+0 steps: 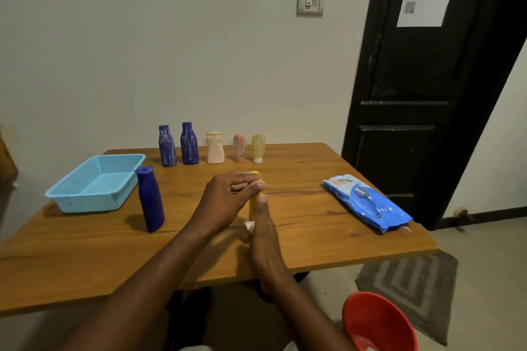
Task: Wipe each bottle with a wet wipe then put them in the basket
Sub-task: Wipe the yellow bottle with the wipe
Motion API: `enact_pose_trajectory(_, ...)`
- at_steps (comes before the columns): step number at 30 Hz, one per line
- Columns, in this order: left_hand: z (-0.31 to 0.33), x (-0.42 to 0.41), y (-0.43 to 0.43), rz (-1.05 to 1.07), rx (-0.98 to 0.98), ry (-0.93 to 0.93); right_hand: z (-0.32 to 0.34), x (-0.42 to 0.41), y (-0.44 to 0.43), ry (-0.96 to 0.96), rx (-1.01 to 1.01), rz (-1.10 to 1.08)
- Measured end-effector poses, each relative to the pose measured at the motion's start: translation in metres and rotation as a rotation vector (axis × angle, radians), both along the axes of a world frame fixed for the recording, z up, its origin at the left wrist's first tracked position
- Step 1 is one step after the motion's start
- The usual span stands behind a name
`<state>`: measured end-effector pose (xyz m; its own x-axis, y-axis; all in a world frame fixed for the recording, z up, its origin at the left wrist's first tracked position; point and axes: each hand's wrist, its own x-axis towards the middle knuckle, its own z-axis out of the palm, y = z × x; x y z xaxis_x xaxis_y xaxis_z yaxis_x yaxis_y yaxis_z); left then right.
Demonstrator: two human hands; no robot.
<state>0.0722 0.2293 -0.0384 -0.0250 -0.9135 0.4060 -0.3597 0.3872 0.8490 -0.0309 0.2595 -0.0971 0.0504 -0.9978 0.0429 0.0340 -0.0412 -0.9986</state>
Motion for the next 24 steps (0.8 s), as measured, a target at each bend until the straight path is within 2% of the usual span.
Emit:
enact_pose_trajectory(6, -0.002, 0.001, -0.002, 0.003, 0.004, 0.013, 0.015, -0.009, -0.030, -0.037, 0.022, 0.056)
enact_pose_trajectory(10, -0.003, 0.001, -0.002, 0.002, -0.003, 0.027, -0.007, -0.003, -0.013, -0.035, -0.037, 0.003)
enact_pose_trajectory(15, -0.003, 0.000, -0.002, -0.009, 0.003, 0.053, -0.027, 0.003, -0.001, -0.023, -0.010, -0.004)
enact_pose_trajectory(19, -0.004, 0.001, -0.002, -0.009, 0.016, 0.055, -0.007, -0.001, -0.021, -0.037, -0.025, -0.035)
enact_pose_trajectory(24, -0.003, 0.002, -0.001, -0.008, 0.019, 0.026, 0.021, -0.016, -0.052, -0.056, 0.034, 0.054)
